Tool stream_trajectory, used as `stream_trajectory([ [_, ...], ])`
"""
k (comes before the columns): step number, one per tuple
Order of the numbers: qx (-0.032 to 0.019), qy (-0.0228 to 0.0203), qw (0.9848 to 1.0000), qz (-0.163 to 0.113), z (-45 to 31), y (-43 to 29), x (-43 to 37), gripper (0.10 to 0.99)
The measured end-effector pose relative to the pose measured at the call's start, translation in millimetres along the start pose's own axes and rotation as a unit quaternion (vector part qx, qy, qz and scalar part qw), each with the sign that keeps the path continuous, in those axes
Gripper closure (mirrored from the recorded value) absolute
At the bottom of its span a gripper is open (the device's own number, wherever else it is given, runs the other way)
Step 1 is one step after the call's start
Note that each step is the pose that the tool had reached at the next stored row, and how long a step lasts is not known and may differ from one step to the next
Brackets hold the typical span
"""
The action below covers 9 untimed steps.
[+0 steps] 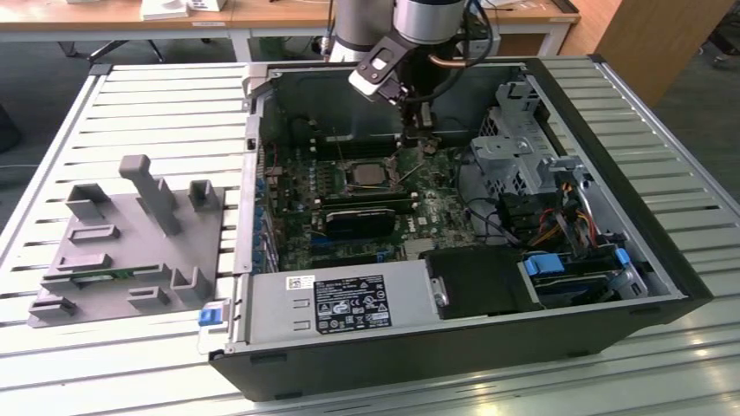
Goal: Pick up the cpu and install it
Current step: 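Close the cpu cover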
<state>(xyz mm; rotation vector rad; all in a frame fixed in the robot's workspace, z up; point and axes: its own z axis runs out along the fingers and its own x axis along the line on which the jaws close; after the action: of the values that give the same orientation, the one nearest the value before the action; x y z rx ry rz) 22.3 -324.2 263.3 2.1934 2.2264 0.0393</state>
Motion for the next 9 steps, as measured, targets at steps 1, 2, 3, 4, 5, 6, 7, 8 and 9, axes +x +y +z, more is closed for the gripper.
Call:
stream_trajectory([
  [1,0.0003,0.0,1.0,0.0,0.5,1.4,0.1,0.98],
  [2,0.0005,0.0,1.0,0.0,0.9,2.7,0.1,0.98],
  [3,0.0007,0.0,1.0,0.0,1.3,3.9,0.2,0.98],
  [4,0.0007,0.0,1.0,0.0,1.7,4.8,0.2,0.98],
  [5,0.0008,-0.0001,1.0,0.0,2.0,5.6,0.3,0.98],
  [6,0.0008,-0.0001,1.0,0.0,2.1,6.4,0.2,0.98],
  [7,0.0008,-0.0001,1.0,0.0,2.3,7.3,0.3,0.98],
  [8,0.0008,0.0,1.0,-0.001,2.5,8.0,0.4,0.98],
  [9,0.0008,0.0001,1.0,-0.001,2.7,8.7,0.5,0.98],
])
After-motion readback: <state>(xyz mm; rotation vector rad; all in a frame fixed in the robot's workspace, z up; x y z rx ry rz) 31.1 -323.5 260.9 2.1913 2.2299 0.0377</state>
